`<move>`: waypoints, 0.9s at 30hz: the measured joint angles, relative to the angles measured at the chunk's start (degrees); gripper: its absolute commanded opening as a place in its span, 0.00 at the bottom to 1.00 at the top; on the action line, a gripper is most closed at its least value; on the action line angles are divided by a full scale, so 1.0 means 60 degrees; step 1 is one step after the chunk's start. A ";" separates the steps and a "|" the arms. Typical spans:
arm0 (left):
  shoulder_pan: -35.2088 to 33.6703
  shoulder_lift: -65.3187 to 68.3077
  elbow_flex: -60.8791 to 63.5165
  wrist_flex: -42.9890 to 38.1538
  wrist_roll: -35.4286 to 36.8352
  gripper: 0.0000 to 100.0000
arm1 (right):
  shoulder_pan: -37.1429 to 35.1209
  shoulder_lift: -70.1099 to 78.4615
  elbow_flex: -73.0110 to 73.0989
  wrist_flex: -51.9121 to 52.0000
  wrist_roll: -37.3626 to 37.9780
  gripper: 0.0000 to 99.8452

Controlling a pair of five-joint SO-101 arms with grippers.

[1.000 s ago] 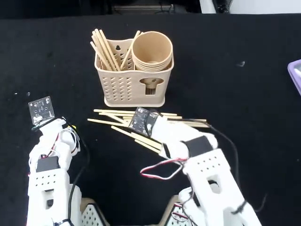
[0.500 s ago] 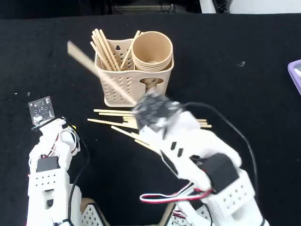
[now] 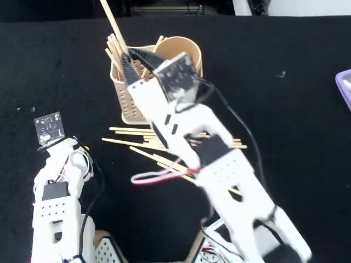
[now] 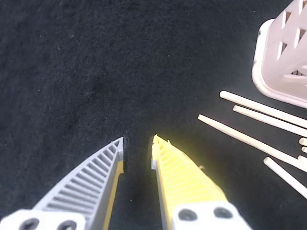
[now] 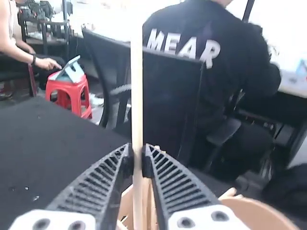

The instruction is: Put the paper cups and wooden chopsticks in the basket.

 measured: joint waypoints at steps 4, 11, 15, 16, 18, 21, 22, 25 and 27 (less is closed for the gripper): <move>0.0000 0.0000 0.0000 0.0000 -0.0117 0.11 | 0.0000 0.1509 -0.0059 -0.0586 -0.0322 0.01; 0.0000 0.0000 0.0000 0.0000 -0.0132 0.11 | 0.0161 0.3282 -0.0059 -0.1040 -0.0571 0.01; 0.0000 0.0000 0.0000 0.0000 -0.0132 0.11 | 0.0396 0.3326 -0.0073 -0.1158 -0.0586 0.01; 0.0000 0.0000 0.0000 0.0000 -0.0132 0.11 | 0.0410 0.3326 -0.0073 -0.1158 -0.0586 0.01; 0.0000 0.0000 0.0000 0.0000 -0.0132 0.11 | 0.0425 0.3326 -0.0073 -0.1158 -0.0586 0.01; 0.0000 0.0000 0.0000 0.0000 -0.0132 0.11 | 0.0425 0.3326 -0.0073 -0.1158 -0.0586 0.01; 0.0000 0.0000 0.0000 0.0000 -0.0132 0.11 | 0.0425 0.3326 -0.0088 -0.1158 -0.0586 0.01; 0.0000 0.0000 0.0000 0.0000 -0.0132 0.11 | 0.0425 0.3326 -0.0088 -0.1158 -0.0586 0.01; 0.0000 0.0000 0.0000 0.0000 -0.0132 0.11 | 0.0425 0.3253 -0.0088 -0.1158 -0.0586 0.01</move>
